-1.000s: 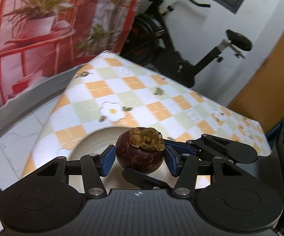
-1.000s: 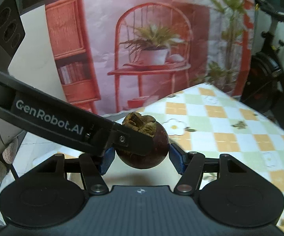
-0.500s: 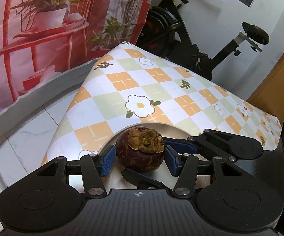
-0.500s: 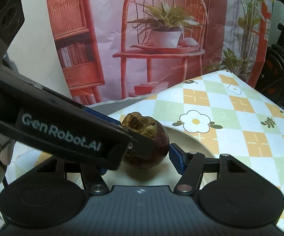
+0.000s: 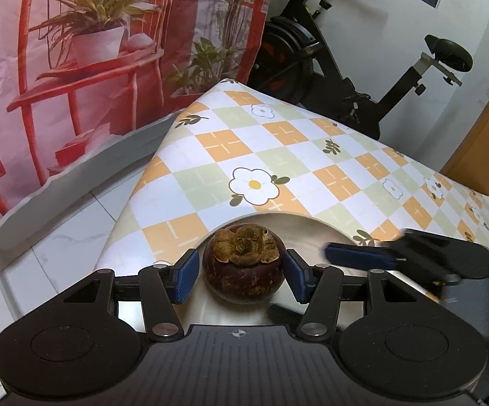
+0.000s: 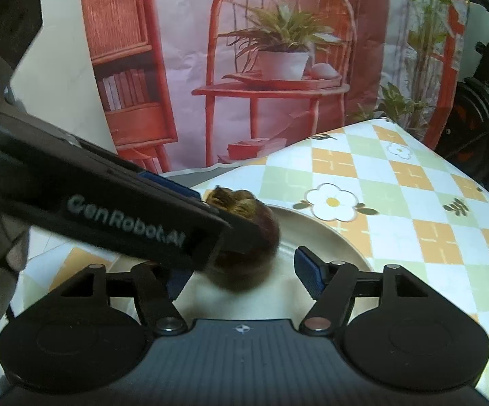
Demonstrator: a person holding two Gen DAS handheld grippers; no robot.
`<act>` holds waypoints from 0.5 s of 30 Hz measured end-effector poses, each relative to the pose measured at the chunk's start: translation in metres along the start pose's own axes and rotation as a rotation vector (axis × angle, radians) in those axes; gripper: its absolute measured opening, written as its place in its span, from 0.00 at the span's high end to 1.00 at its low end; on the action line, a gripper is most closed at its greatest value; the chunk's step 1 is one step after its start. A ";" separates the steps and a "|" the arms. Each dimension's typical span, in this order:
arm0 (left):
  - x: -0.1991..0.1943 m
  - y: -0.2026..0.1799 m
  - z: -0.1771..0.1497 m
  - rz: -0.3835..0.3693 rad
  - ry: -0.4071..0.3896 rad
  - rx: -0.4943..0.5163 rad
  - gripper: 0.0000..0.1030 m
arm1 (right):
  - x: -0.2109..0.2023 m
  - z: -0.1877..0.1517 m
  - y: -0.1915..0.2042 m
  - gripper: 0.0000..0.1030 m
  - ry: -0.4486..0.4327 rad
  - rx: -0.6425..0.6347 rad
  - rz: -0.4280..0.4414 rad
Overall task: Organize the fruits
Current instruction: 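Carry the mangosteen with the left tool onto the cream plate and release, then withdraw the left tool from the plate toward the lemon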
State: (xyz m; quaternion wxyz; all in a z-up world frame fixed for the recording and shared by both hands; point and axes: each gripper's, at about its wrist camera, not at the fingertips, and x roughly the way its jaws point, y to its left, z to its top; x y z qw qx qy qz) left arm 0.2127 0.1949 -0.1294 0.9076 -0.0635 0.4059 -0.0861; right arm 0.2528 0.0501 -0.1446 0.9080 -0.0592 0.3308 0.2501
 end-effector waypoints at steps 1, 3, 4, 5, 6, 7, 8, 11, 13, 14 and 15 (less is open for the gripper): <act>0.000 -0.002 0.000 0.005 0.001 0.003 0.43 | -0.008 -0.003 -0.004 0.33 -0.011 0.023 0.002; 0.001 -0.005 0.000 0.017 0.004 0.011 0.43 | -0.024 -0.007 -0.012 0.33 -0.028 0.063 -0.011; 0.001 -0.006 0.000 0.021 0.007 0.015 0.43 | -0.035 -0.011 -0.017 0.33 -0.048 0.089 -0.019; 0.002 -0.008 0.000 0.026 0.012 0.020 0.43 | -0.046 -0.014 -0.021 0.33 -0.066 0.110 -0.023; 0.002 -0.009 -0.001 0.033 0.012 0.026 0.43 | -0.059 -0.019 -0.028 0.33 -0.091 0.139 -0.033; 0.003 -0.011 -0.001 0.043 0.014 0.033 0.43 | -0.070 -0.022 -0.033 0.33 -0.110 0.162 -0.045; 0.003 -0.011 -0.002 0.052 0.015 0.038 0.43 | -0.082 -0.027 -0.039 0.33 -0.133 0.187 -0.059; 0.004 -0.012 -0.003 0.068 0.018 0.030 0.43 | -0.118 -0.040 -0.058 0.33 -0.191 0.248 -0.106; 0.004 -0.011 -0.004 0.076 0.024 0.013 0.43 | -0.139 -0.048 -0.069 0.33 -0.215 0.267 -0.147; 0.004 -0.011 -0.004 0.079 0.028 0.001 0.43 | -0.148 -0.054 -0.075 0.33 -0.223 0.267 -0.167; 0.003 -0.010 -0.005 0.080 0.029 -0.011 0.43 | -0.160 -0.061 -0.082 0.33 -0.231 0.259 -0.196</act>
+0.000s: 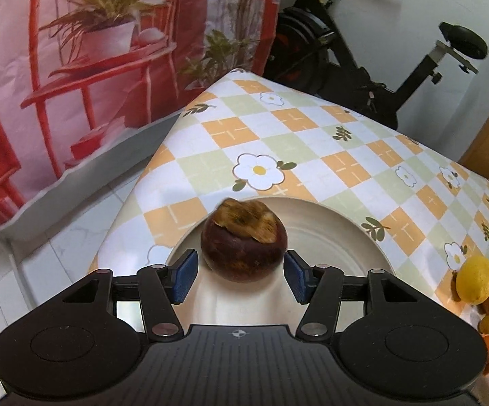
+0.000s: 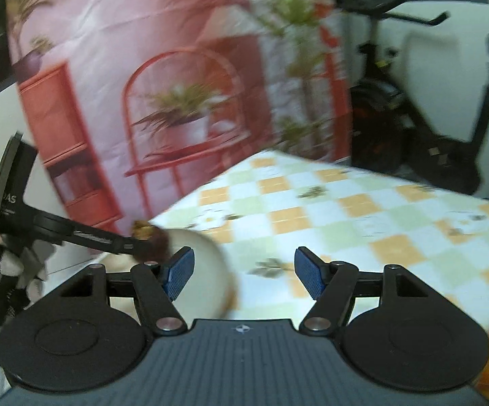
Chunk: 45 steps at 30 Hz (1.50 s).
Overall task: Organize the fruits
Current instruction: 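Withdraw the left tool from the plate toward the lemon, then grasp the yellow lemon with the left tool and lift it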
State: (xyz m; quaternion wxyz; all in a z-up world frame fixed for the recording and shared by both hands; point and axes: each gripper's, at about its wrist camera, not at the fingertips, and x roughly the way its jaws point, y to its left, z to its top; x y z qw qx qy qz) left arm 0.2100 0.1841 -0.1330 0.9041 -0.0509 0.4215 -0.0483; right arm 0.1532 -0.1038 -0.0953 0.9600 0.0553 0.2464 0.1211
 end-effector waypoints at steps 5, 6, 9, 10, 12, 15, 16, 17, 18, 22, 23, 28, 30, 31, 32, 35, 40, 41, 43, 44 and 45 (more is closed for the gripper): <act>-0.010 -0.005 -0.001 0.013 -0.020 -0.032 0.43 | -0.038 -0.017 -0.036 0.29 -0.016 0.010 -0.083; -0.013 -0.008 -0.001 0.023 -0.034 -0.030 0.43 | -0.042 -0.022 -0.042 0.29 -0.008 0.020 -0.092; -0.026 -0.025 0.002 0.025 -0.076 -0.005 0.43 | -0.047 -0.036 -0.051 0.29 0.008 0.006 -0.101; -0.029 -0.033 0.004 0.016 -0.086 0.009 0.43 | -0.047 -0.039 -0.051 0.29 0.014 -0.008 -0.099; -0.035 -0.049 0.006 -0.020 -0.093 0.041 0.43 | -0.046 -0.045 -0.048 0.29 0.023 -0.037 -0.094; -0.037 -0.081 0.007 -0.091 -0.079 0.098 0.43 | -0.042 -0.048 -0.044 0.29 0.025 -0.079 -0.083; -0.035 -0.092 0.008 -0.120 -0.069 0.117 0.43 | -0.043 -0.049 -0.042 0.29 0.024 -0.090 -0.081; -0.032 -0.103 0.007 -0.149 -0.058 0.130 0.43 | -0.044 -0.050 -0.042 0.29 0.022 -0.101 -0.083; -0.029 -0.113 0.006 -0.175 -0.047 0.142 0.43 | -0.043 -0.049 -0.044 0.29 0.020 -0.109 -0.086; -0.013 -0.158 -0.003 -0.255 -0.021 0.242 0.43 | -0.052 -0.046 -0.055 0.29 0.010 -0.119 -0.125; -0.008 -0.169 -0.005 -0.269 -0.010 0.271 0.43 | -0.054 -0.045 -0.060 0.29 0.009 -0.114 -0.137; 0.019 -0.203 -0.012 -0.333 0.062 0.290 0.43 | -0.070 -0.043 -0.086 0.29 0.011 -0.075 -0.198; 0.027 -0.210 -0.012 -0.357 0.088 0.269 0.43 | -0.075 -0.043 -0.095 0.29 0.015 -0.064 -0.209; 0.031 -0.214 -0.013 -0.358 0.097 0.271 0.43 | -0.077 -0.043 -0.098 0.29 0.018 -0.060 -0.212; 0.034 -0.216 -0.012 -0.354 0.106 0.281 0.43 | -0.079 -0.043 -0.100 0.29 0.020 -0.056 -0.216; 0.039 -0.226 -0.017 -0.340 0.120 0.305 0.43 | -0.081 -0.044 -0.104 0.29 0.026 -0.047 -0.217; 0.043 -0.228 -0.020 -0.359 0.140 0.297 0.44 | -0.079 -0.044 -0.104 0.29 0.039 -0.047 -0.205; 0.042 -0.227 -0.019 -0.366 0.140 0.291 0.45 | -0.078 -0.044 -0.104 0.29 0.042 -0.050 -0.202; 0.041 -0.223 -0.018 -0.375 0.139 0.288 0.46 | -0.077 -0.044 -0.101 0.29 0.047 -0.057 -0.193; 0.040 -0.220 -0.017 -0.380 0.137 0.284 0.46 | -0.076 -0.044 -0.099 0.29 0.050 -0.062 -0.187; 0.041 -0.218 -0.016 -0.386 0.138 0.277 0.46 | -0.075 -0.044 -0.097 0.29 0.054 -0.067 -0.180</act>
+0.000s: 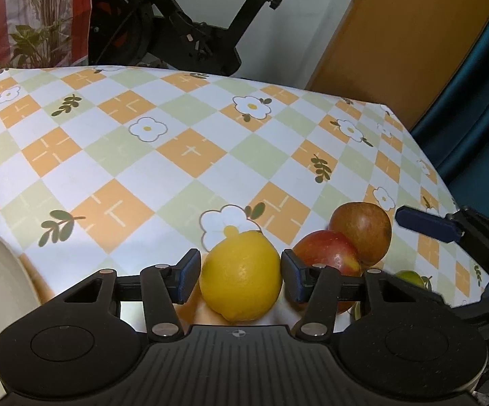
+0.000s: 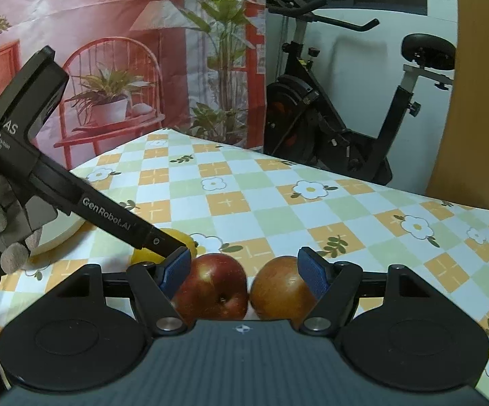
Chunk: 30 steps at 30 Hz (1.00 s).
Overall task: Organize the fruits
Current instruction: 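Grasp the yellow lemon with the left tool and lift it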
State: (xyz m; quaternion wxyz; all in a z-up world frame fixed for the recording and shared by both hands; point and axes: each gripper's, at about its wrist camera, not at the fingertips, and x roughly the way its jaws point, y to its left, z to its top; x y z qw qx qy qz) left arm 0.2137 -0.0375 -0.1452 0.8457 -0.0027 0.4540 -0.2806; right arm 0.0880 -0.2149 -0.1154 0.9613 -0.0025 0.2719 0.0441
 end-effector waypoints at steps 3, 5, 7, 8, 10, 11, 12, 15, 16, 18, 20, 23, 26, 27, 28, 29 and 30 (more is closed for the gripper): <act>-0.006 0.012 -0.001 -0.016 -0.010 -0.037 0.46 | 0.003 0.001 0.010 0.29 0.009 -0.027 0.030; -0.012 0.022 -0.002 -0.026 -0.017 -0.059 0.46 | 0.007 0.003 0.019 0.29 0.016 -0.048 0.053; -0.016 0.029 -0.003 -0.022 -0.031 -0.072 0.45 | 0.012 0.005 0.029 0.29 0.025 -0.070 0.078; -0.018 0.033 -0.003 -0.018 -0.038 -0.079 0.45 | 0.015 0.007 0.034 0.29 0.029 -0.082 0.091; -0.021 0.040 -0.003 -0.007 -0.050 -0.097 0.45 | 0.023 0.011 0.047 0.29 0.043 -0.115 0.120; -0.023 0.044 -0.003 -0.004 -0.054 -0.105 0.45 | 0.029 0.013 0.054 0.29 0.055 -0.134 0.134; -0.024 0.047 -0.003 -0.001 -0.058 -0.114 0.45 | 0.035 0.014 0.058 0.29 0.067 -0.146 0.141; -0.027 0.055 -0.003 -0.008 -0.064 -0.136 0.45 | 0.058 0.017 0.072 0.30 0.119 -0.193 0.153; -0.028 0.057 -0.004 -0.009 -0.067 -0.139 0.45 | 0.064 0.017 0.075 0.30 0.134 -0.199 0.158; -0.028 0.059 -0.004 -0.014 -0.073 -0.143 0.45 | 0.079 0.019 0.076 0.33 0.176 -0.183 0.178; -0.027 0.061 -0.004 -0.020 -0.077 -0.156 0.45 | 0.091 0.020 0.075 0.38 0.214 -0.153 0.196; -0.026 0.064 -0.004 -0.037 -0.074 -0.185 0.45 | 0.102 0.020 0.073 0.42 0.259 -0.114 0.194; -0.024 0.063 -0.004 -0.063 -0.067 -0.179 0.45 | 0.104 0.021 0.069 0.44 0.264 -0.088 0.203; -0.023 0.062 -0.005 -0.063 -0.068 -0.170 0.45 | 0.104 0.022 0.069 0.44 0.266 -0.084 0.204; -0.022 0.061 -0.005 -0.064 -0.067 -0.166 0.44 | 0.104 0.023 0.068 0.44 0.268 -0.079 0.206; -0.021 0.061 -0.006 -0.067 -0.068 -0.170 0.43 | 0.104 0.023 0.067 0.44 0.267 -0.074 0.208; -0.020 0.062 -0.006 -0.068 -0.071 -0.179 0.43 | 0.103 0.024 0.068 0.44 0.266 -0.070 0.207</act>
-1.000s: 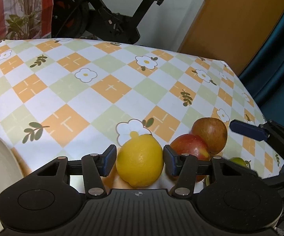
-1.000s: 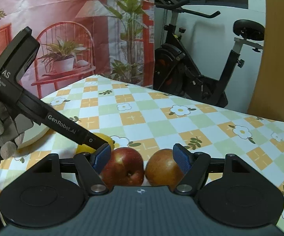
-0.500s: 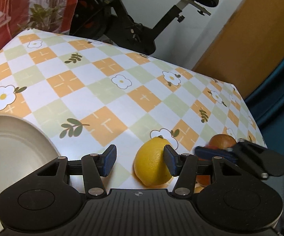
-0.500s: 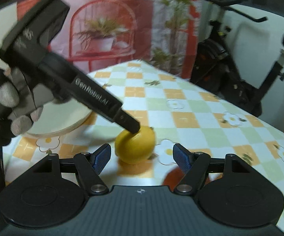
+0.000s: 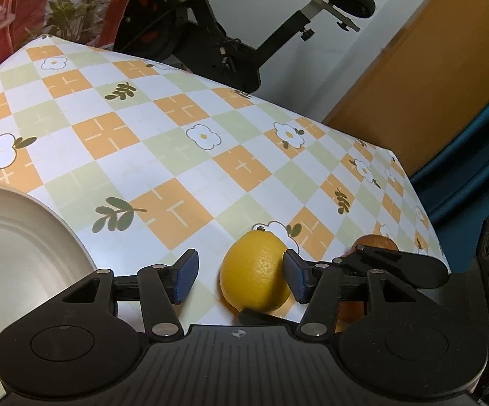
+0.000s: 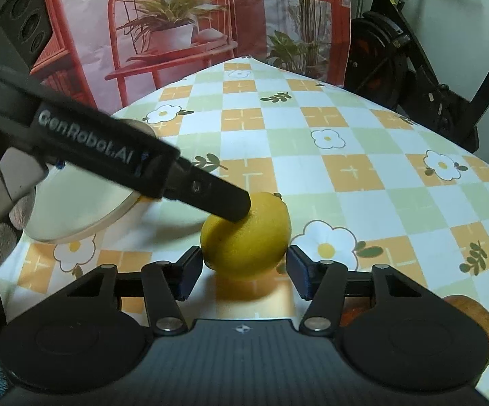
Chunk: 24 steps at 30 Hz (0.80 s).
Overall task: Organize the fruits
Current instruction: 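Grasp the yellow lemon with the left tool and lift it, then carry the lemon with the left tool onto the plate beside the mangosteen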
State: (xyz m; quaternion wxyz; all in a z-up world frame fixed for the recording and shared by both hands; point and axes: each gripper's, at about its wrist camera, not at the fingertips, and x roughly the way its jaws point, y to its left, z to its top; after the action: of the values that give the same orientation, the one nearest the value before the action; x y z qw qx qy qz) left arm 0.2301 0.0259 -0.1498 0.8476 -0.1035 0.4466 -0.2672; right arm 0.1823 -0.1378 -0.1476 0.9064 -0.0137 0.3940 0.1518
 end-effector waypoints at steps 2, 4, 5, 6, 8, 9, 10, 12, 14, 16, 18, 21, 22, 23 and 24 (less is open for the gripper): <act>0.003 0.003 0.000 -0.012 0.000 -0.024 0.43 | 0.000 0.000 0.000 0.44 -0.003 0.006 0.001; 0.005 0.003 0.000 -0.019 0.001 -0.033 0.43 | 0.000 0.001 -0.001 0.44 -0.005 0.016 0.006; 0.007 0.003 0.000 -0.023 0.003 -0.032 0.43 | 0.001 0.002 -0.001 0.44 -0.006 0.019 0.009; 0.008 0.002 0.000 -0.026 0.006 -0.032 0.43 | 0.000 0.002 -0.002 0.44 -0.007 0.021 0.012; 0.011 0.000 -0.001 -0.033 0.013 -0.032 0.48 | -0.001 0.002 -0.001 0.44 -0.008 0.022 0.015; 0.012 -0.001 -0.002 -0.040 0.014 -0.033 0.49 | 0.000 0.003 -0.001 0.44 -0.009 0.019 0.015; 0.012 -0.002 -0.002 -0.034 0.009 -0.034 0.49 | 0.000 0.004 0.000 0.44 -0.009 0.015 0.014; 0.012 -0.003 -0.003 -0.030 0.005 -0.037 0.50 | 0.001 0.004 0.001 0.44 -0.011 0.012 0.012; 0.008 -0.006 -0.004 -0.022 -0.001 -0.023 0.50 | 0.000 0.004 -0.001 0.44 -0.017 0.027 0.015; 0.000 -0.009 -0.006 -0.014 -0.013 0.005 0.50 | -0.003 0.002 0.002 0.45 -0.030 0.027 0.016; -0.009 -0.010 -0.005 -0.008 -0.023 0.018 0.50 | -0.007 0.003 0.007 0.45 -0.049 0.016 0.015; -0.032 -0.005 -0.005 0.003 -0.036 0.011 0.50 | -0.014 0.008 0.016 0.45 -0.068 0.009 0.030; -0.042 -0.003 -0.005 0.013 -0.039 0.008 0.50 | -0.017 0.011 0.021 0.45 -0.074 0.001 0.040; -0.052 -0.001 -0.006 0.023 -0.043 0.010 0.50 | -0.019 0.014 0.028 0.45 -0.079 -0.010 0.051; -0.062 0.001 -0.006 0.038 -0.048 0.012 0.50 | -0.020 0.017 0.033 0.45 -0.083 -0.018 0.060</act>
State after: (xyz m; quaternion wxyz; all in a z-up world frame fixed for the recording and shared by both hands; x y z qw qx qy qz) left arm 0.1970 0.0613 -0.1104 0.8636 -0.0963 0.4264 -0.2513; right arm 0.1719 -0.1088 -0.1183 0.9168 -0.0040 0.3549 0.1829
